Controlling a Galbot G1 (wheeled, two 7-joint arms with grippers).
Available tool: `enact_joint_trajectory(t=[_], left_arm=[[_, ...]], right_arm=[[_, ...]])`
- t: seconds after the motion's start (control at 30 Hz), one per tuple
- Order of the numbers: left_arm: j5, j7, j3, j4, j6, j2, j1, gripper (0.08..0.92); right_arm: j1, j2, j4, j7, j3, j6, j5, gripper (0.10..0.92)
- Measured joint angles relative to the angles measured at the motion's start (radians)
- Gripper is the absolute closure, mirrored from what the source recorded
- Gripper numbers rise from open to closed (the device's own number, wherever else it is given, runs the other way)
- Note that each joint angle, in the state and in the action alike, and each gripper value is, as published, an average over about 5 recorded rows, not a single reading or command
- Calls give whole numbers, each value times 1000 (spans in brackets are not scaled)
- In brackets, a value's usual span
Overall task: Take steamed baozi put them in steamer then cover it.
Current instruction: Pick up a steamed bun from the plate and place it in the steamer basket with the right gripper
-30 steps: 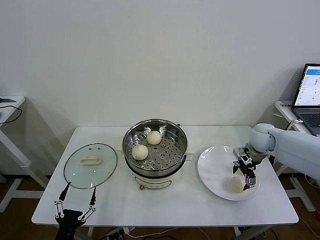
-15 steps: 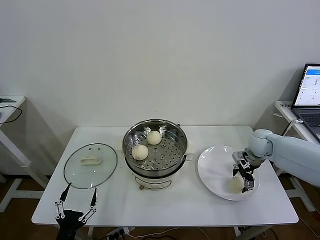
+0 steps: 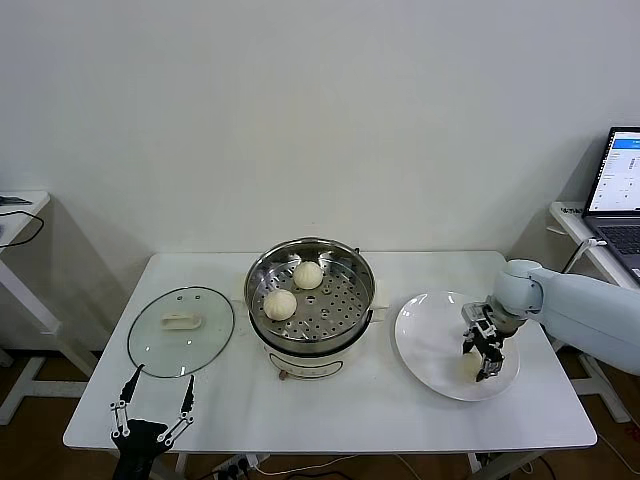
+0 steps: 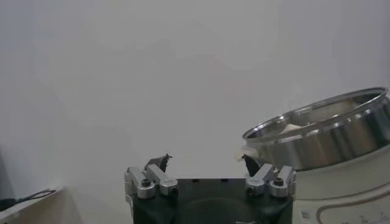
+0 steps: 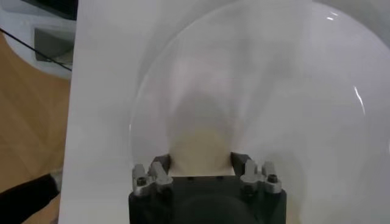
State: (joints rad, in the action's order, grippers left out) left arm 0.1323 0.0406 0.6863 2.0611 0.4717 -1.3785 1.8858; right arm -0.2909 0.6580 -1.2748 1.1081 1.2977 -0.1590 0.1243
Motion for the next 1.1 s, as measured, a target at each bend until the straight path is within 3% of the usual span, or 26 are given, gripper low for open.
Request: enact_joint_trajectory(t=[0.23,0.6,1.1], left_arm=[[-3,0,-9,4,-2,11,-4,177],[-3,-2,-11,11,-6,18,0,177],[-5,-2,-5,11,-3,17,1,177]], right_arm=[[-166,43,-47,45,20,74,22,357],[-398,215,-93,71,10,327,12,356],[-425,424,-196,25,-3,660,-156,363]])
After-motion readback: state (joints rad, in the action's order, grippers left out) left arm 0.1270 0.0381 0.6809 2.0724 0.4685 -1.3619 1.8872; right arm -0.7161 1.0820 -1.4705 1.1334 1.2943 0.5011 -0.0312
